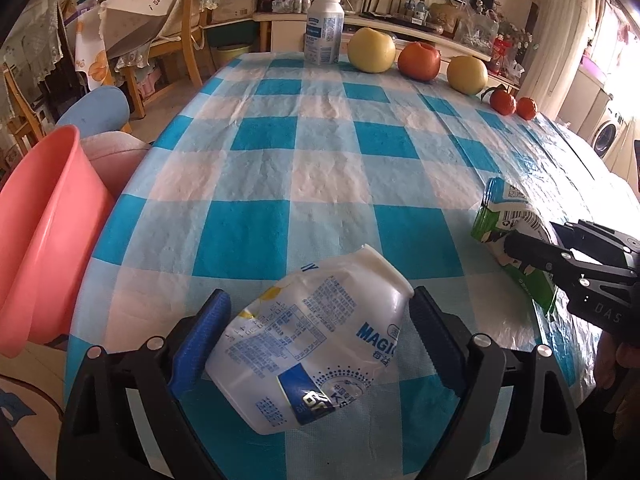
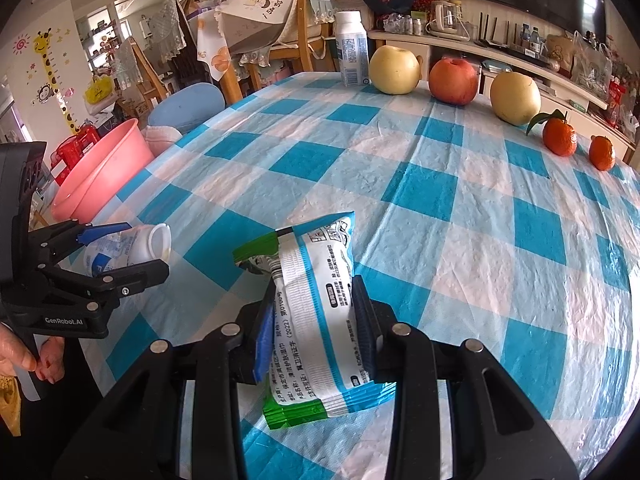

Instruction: Collect trash

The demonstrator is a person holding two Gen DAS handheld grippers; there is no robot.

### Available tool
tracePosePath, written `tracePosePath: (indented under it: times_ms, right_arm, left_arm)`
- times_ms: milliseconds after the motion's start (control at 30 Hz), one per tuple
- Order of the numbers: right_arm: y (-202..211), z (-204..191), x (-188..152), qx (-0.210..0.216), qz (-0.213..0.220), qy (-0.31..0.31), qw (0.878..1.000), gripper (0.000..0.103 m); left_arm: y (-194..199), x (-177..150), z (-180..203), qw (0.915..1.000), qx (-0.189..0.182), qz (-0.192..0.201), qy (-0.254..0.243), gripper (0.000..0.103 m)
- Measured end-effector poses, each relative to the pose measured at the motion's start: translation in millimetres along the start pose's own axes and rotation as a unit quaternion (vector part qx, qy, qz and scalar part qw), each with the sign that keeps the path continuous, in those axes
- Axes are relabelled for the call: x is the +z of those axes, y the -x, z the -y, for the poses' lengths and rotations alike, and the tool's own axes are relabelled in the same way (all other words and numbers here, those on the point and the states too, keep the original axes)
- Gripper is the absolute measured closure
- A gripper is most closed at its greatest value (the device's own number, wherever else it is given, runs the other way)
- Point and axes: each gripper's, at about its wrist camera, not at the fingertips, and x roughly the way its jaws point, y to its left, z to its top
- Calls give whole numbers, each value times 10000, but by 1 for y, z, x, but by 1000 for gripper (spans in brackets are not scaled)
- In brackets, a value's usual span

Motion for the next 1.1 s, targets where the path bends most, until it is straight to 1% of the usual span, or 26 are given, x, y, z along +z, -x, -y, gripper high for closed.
tracePosePath:
  times_ms: [167, 267, 500, 733, 800, 867, 1100]
  right_arm:
    - [3, -6, 6, 21, 41, -31, 10000, 67]
    - [4, -17, 11, 40, 77, 56, 9999, 67]
    - [5, -53, 26, 186, 126, 311, 9993, 67]
    - [-2, -93, 47, 415, 132, 616, 9972, 67]
    - [-5, -105, 55, 456, 142, 740, 9961, 67]
    - [-8, -120, 63, 502, 158, 894, 9946, 67]
    - [-19, -168, 92, 697, 229, 1339, 9883, 67]
  left_arm:
    - [13, 9, -12, 9993, 71, 319, 168, 13]
    - [21, 14, -22, 9981, 140, 510, 328, 13]
    - [38, 22, -60, 9909, 429, 929, 869, 13]
    - [49, 27, -104, 9799, 710, 1197, 1431, 13]
    - [50, 27, -115, 9768, 744, 1237, 1580, 13]
    - [52, 27, -126, 9731, 884, 1296, 1685, 13]
    - [57, 26, -164, 9601, 1180, 1399, 2116, 13]
